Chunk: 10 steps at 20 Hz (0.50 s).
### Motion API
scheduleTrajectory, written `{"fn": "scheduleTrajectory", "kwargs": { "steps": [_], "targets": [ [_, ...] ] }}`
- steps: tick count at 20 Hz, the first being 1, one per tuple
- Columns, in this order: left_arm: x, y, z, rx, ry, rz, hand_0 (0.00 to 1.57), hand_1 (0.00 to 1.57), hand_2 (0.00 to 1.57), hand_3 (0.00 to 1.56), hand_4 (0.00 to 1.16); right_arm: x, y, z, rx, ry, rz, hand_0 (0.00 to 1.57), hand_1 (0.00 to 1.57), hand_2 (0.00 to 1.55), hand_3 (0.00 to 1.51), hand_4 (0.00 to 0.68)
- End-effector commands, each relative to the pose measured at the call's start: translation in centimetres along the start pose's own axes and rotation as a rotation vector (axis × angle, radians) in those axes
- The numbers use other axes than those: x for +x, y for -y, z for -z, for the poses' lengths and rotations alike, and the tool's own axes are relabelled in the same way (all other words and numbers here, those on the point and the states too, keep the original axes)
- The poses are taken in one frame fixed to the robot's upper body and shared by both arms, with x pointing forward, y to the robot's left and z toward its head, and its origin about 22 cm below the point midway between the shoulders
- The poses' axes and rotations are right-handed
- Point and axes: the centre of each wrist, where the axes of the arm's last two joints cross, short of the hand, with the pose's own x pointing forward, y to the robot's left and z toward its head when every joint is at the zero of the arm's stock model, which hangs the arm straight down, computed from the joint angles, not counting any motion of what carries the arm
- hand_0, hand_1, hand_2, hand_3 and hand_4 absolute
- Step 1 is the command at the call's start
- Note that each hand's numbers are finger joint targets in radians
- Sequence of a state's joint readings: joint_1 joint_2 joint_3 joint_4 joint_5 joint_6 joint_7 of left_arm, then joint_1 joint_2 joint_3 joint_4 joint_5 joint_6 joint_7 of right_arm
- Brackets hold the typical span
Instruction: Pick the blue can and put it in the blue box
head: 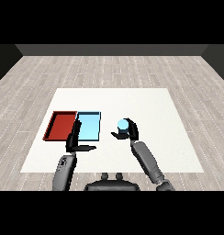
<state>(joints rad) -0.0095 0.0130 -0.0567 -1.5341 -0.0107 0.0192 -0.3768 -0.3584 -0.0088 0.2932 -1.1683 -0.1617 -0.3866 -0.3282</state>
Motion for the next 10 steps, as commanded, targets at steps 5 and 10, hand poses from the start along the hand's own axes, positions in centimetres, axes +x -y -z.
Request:
{"fn": "scheduleTrajectory", "kwargs": {
  "steps": [5, 10],
  "targets": [
    [1.2, 1.5, 1.4, -0.026, -0.018, -0.015, 0.0, 0.0, 0.0, 0.0, 0.0, 2.0, 2.2, 1.6, 0.04, 0.043, 0.001, 1.44, 1.44, 1.47, 1.34, 0.556],
    [1.2, 3.4, 2.7, -0.065, 0.005, -0.063, 0.0, 0.0, 0.0, 0.0, 0.0, 2.6, 3.2, -0.4, 0.045, 0.035, 0.013, 1.45, 1.45, 1.47, 1.34, 0.553]
  ]
}}
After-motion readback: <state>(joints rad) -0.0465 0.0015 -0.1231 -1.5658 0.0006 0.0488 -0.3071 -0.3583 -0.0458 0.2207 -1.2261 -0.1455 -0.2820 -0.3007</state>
